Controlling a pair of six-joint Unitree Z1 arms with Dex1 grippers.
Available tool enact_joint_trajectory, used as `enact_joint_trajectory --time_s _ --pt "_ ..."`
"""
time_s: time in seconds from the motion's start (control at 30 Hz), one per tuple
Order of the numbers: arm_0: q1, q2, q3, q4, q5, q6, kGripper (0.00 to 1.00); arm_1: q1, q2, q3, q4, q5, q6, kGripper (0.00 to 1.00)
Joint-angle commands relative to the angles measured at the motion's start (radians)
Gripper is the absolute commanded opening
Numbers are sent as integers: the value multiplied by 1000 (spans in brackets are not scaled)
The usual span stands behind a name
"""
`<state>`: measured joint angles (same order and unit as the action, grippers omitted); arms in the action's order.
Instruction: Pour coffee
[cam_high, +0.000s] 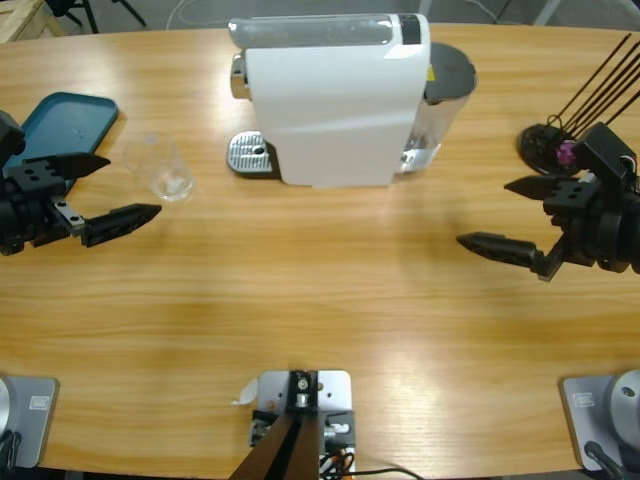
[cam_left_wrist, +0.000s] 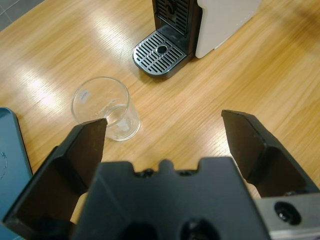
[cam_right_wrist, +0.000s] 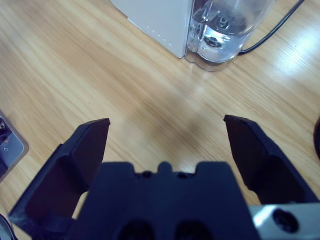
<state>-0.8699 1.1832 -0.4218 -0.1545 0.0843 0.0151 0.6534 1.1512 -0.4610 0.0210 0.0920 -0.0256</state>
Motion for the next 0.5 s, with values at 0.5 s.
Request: enact_joint_trajectory --time_s 0.5 --pt "-12 22 -31 29 84 -39 1000 14 40 13 8 9 9 1000"
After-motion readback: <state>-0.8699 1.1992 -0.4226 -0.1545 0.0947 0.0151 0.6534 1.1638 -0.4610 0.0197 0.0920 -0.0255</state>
